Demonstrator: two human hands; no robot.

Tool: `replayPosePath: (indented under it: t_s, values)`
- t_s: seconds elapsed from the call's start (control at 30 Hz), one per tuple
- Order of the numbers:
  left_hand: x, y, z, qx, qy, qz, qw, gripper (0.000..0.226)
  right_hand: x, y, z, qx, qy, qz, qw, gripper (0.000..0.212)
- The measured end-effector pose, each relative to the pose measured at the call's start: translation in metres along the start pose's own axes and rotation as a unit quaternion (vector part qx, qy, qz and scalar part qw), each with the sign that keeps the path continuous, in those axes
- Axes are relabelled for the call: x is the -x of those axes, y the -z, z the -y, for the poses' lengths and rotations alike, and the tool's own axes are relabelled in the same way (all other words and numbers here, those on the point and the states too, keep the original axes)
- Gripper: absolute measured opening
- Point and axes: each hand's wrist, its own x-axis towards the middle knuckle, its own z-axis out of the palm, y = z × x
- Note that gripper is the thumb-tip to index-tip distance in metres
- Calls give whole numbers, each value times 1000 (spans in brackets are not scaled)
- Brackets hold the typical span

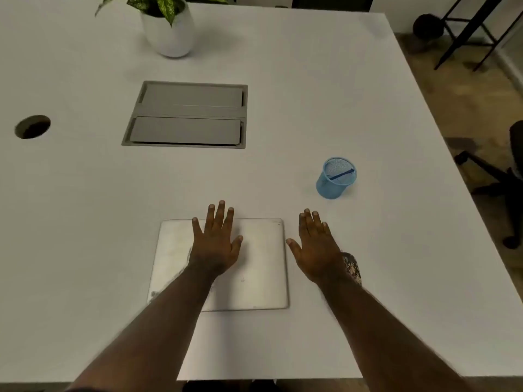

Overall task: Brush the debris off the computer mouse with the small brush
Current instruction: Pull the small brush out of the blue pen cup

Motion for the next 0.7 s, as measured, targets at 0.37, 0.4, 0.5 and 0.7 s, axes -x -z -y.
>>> replayPosePath:
  t_s: [0.37,0.4,0.5,0.7]
  values:
    - [-9,-45,10,25,1,-5,1000,69,-65,74,-64,-8,-58,-106,993,60]
    - [-9,-48,11,28,0,-12,1000,68,-73,80,-74,-12,-75,-121,990,57]
    - [-12,-53,12,42,0,-27,999,67,-97,89,-99,-12,-116,-132,984,46]
    - [-12,-61,14,51,4,-38,998,67,-124,94,-115,113,-109,-92,983,32]
